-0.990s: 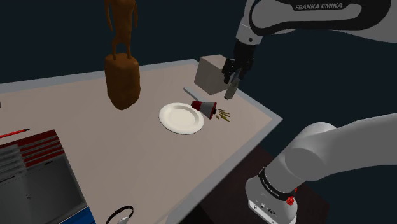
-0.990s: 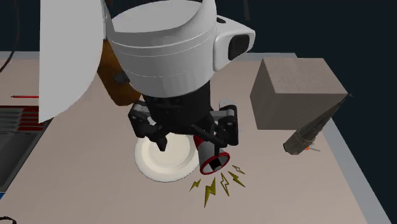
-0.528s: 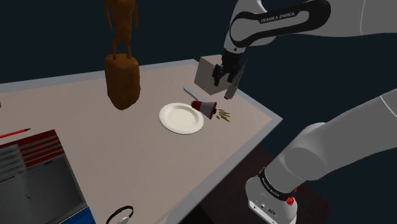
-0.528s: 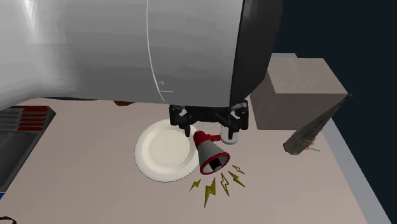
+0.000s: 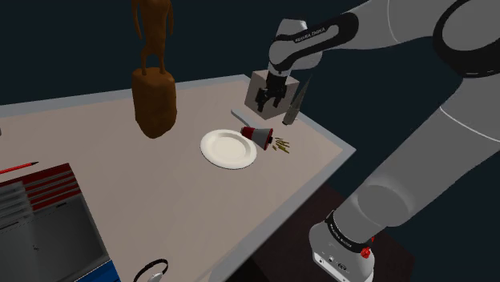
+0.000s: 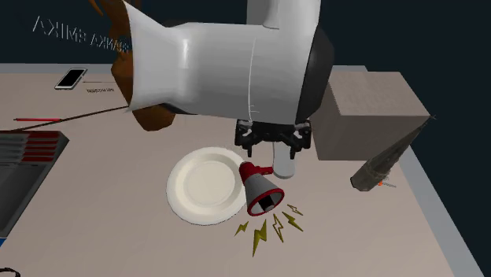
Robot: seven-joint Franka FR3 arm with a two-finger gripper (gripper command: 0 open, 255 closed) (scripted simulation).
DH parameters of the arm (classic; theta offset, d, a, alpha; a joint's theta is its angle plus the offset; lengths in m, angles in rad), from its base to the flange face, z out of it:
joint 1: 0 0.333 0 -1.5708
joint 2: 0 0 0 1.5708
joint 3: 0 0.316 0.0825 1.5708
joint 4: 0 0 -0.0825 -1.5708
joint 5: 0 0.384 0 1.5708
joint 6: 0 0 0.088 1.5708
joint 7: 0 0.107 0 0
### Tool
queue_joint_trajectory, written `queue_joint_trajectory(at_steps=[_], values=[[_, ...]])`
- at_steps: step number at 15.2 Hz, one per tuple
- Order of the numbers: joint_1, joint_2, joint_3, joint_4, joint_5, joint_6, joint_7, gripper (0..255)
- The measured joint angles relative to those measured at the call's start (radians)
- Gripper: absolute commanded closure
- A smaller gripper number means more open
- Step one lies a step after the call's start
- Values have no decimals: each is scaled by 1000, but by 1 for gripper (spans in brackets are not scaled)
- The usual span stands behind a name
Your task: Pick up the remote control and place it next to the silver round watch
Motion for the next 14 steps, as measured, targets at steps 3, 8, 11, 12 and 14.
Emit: queue_joint_trajectory(at_steps=[3, 8, 11, 12, 14], values=[[-9, 124, -6, 84, 28, 43, -39, 0], [-36, 317, -5, 226, 74, 96, -104, 0], [-53, 434, 4, 337, 98, 104, -133, 0], [-60, 473, 7, 372, 105, 107, -143, 0], [-71, 556, 16, 458, 118, 105, -156, 0]])
